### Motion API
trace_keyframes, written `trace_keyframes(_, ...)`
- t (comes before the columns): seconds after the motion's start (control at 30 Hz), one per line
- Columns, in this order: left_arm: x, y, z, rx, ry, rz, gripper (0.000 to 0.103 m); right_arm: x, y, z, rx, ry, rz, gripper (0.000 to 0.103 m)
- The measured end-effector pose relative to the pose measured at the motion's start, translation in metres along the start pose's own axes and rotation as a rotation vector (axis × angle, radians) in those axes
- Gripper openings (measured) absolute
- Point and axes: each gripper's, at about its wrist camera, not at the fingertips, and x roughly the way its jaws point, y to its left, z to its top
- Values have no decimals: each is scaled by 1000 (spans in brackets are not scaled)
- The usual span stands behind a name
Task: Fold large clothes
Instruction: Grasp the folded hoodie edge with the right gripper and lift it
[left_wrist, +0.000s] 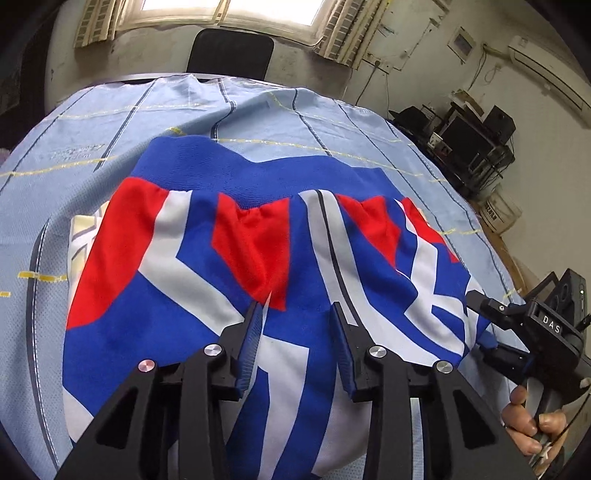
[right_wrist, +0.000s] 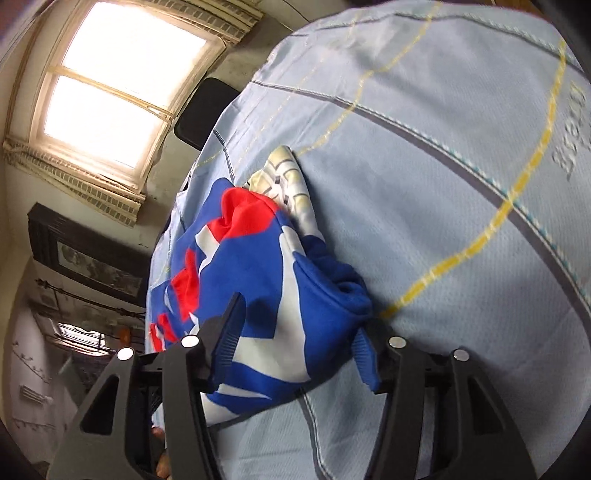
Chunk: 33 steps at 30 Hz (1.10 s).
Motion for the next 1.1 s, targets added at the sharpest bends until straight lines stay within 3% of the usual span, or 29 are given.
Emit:
trace_keyframes(0.07, 1, 0, 0, 1, 1, -2, 39, 2, 2, -2, -28, -27, -17, 49)
trace_keyframes(0.13, 1, 1, 1, -3, 3, -5, 39, 3, 2, -3, -51, -47, -49, 33)
trace_keyframes(0.23, 0, 4, 3, -22, 11, -19, 37, 4, -4, -1, -41, -41, -49, 20)
trace_keyframes(0.3, -4, 15, 7, -79, 23, -58, 29, 3, -3, 0, -40, -45, -38, 15)
trace_keyframes(0.37, -10, 29, 12, -137, 28, -109, 28, 0, 6, -1, -73, -67, -45, 11)
trace_keyframes(0.43, -19, 39, 16, -164, 9, -115, 28, -5, 20, -3, -117, -88, -45, 5)
trace_keyframes(0.57, -45, 61, 25, -211, -54, -150, 31, -11, 62, -8, -245, -137, -62, 5)
trace_keyframes(0.7, -66, 83, 31, -270, -88, -224, 55, -14, 114, -22, -402, -188, -75, 5)
trace_keyframes(0.83, -78, 100, 35, -317, -105, -293, 58, -14, 157, -46, -554, -215, -64, 5)
trace_keyframes(1.1, -81, 80, 43, -303, -81, -553, 74, -3, 189, -93, -751, -178, -21, 5)
